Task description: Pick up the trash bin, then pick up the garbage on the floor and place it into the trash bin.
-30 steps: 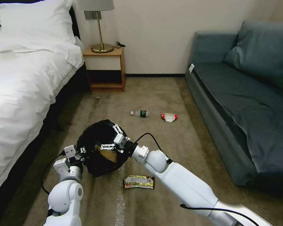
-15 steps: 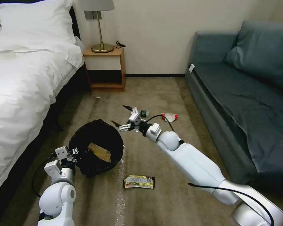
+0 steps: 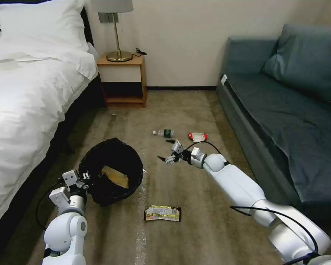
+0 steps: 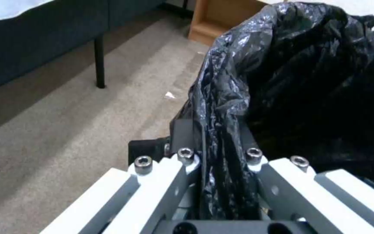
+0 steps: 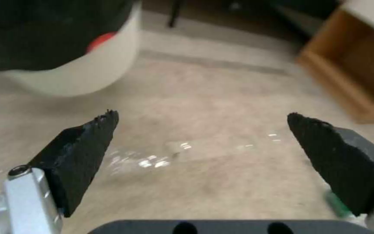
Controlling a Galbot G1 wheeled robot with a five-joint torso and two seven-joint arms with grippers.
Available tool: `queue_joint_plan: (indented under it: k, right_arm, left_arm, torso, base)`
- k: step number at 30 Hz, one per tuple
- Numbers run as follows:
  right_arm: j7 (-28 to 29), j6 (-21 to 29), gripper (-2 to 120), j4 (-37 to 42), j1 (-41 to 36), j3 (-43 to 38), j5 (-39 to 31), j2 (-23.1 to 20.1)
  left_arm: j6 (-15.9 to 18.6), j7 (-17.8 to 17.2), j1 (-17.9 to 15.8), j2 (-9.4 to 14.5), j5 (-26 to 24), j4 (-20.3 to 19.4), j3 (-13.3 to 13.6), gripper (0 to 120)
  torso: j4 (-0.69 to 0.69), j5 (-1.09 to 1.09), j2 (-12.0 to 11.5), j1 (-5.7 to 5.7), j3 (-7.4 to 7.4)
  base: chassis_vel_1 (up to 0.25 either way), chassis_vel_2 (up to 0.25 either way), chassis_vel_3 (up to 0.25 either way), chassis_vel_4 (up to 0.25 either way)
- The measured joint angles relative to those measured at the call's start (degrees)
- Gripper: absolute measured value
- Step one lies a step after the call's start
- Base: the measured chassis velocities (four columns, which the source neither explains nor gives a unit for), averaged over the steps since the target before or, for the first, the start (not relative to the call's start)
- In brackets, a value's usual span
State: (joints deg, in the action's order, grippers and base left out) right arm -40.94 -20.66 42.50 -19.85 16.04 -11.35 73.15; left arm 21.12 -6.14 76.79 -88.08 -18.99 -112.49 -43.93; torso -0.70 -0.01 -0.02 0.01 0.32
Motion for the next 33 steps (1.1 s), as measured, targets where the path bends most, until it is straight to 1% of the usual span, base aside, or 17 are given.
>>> queue_joint_plan:
  k: [2,6,8,12,14,17,19,20,22,25,27,31,33]
  right_arm:
    - [-2.8,-0.1,100,-0.5,1.1,2.7,-1.4,-0.2]
    - [-4.9,-0.3,100,-1.2,2.3,5.4,-1.4,-0.4]
    - [-6.7,-0.9,100,-2.1,3.3,8.9,-1.0,-0.9]
    - [-7.3,-1.5,100,-2.6,4.1,10.6,-0.9,-0.8]
    - [-7.7,-2.4,100,-2.6,5.1,12.8,-1.4,-0.8]
    - [-7.9,-2.6,100,-2.6,5.3,13.7,-1.5,-1.0]
    - [-8.6,-3.8,100,-3.0,5.2,15.7,-2.2,-1.6]
    - [-8.6,-3.8,100,-3.0,5.2,15.7,-2.2,-1.6]
    - [-9.1,-4.6,100,-3.1,4.2,17.5,-2.8,-2.2]
    - [-9.1,-4.9,100,-3.0,3.5,18.6,-3.2,-2.5]
    - [-8.5,-5.0,100,-1.9,2.0,20.8,-4.5,-2.8]
    - [-8.3,-5.0,100,-1.4,1.1,21.7,-4.8,-2.7]
    - [-8.3,-5.2,100,-1.0,-0.6,22.3,-4.7,-2.6]
  left_arm:
    - [0.0,0.0,0.0,0.2,0.0,0.1,-0.4,4]
    - [0.1,0.0,-0.1,0.3,0.0,0.1,-0.7,4]
    - [0.4,-0.1,-0.5,0.5,0.0,0.2,-0.9,4]
    - [0.4,-0.2,-1.0,0.3,0.1,0.6,-0.9,4]
    - [0.5,-0.2,-1.7,0.0,0.6,1.7,-0.9,4]
    - [0.4,-0.2,-1.9,-0.1,0.7,1.9,-0.9,4]
    - [0.2,0.2,-2.5,-0.1,0.9,3.4,-1.0,4]
    - [0.2,0.2,-2.5,-0.1,0.9,3.4,-1.0,4]
    - [-0.1,0.4,-3.3,0.1,1.2,4.6,-1.4,4]
    - [-0.1,0.4,-3.6,0.1,1.2,5.1,-1.4,4]
    - [-0.2,0.5,-4.3,0.2,1.2,6.0,-1.4,4]
    - [-0.2,0.5,-4.6,0.1,1.2,6.2,-1.4,4]
    - [-0.2,0.5,-5.0,0.2,1.2,6.5,-1.3,4]
  torso:
    - [0.01,0.00,0.0,0.00,0.00]
    - [0.03,0.00,0.0,0.00,-0.01]
    - [0.02,-0.01,0.0,0.00,0.00]
    - [0.00,0.01,0.0,0.00,0.00]
    - [0.03,-0.01,0.0,0.00,-0.01]
    - [0.03,0.00,0.0,0.00,0.00]
    - [0.01,-0.01,0.0,0.00,0.00]
    - [0.01,-0.01,0.0,0.00,0.00]
    - [0.01,0.00,0.0,0.00,0.00]
    - [0.01,0.00,0.0,0.00,0.00]
    - [0.00,-0.01,0.0,0.00,0.00]
    - [0.01,0.00,0.0,0.00,0.00]
    - [0.01,0.00,0.0,0.00,0.00]
  base:
    - [0.000,0.000,0.000,0.000]
    - [0.000,0.000,0.000,0.000]
    - [0.000,0.000,0.000,0.000]
    - [0.000,0.000,0.000,0.000]
    - [0.000,0.000,0.000,0.000]
    - [0.000,0.000,0.000,0.000]
    - [0.000,0.000,0.000,0.000]
    - [0.000,0.000,0.000,0.000]
    - [0.000,0.000,0.000,0.000]
    - [0.000,0.000,0.000,0.000]
    - [0.000,0.000,0.000,0.000]
    - [0.000,0.000,0.000,0.000]
    - [0.000,0.000,0.000,0.000]
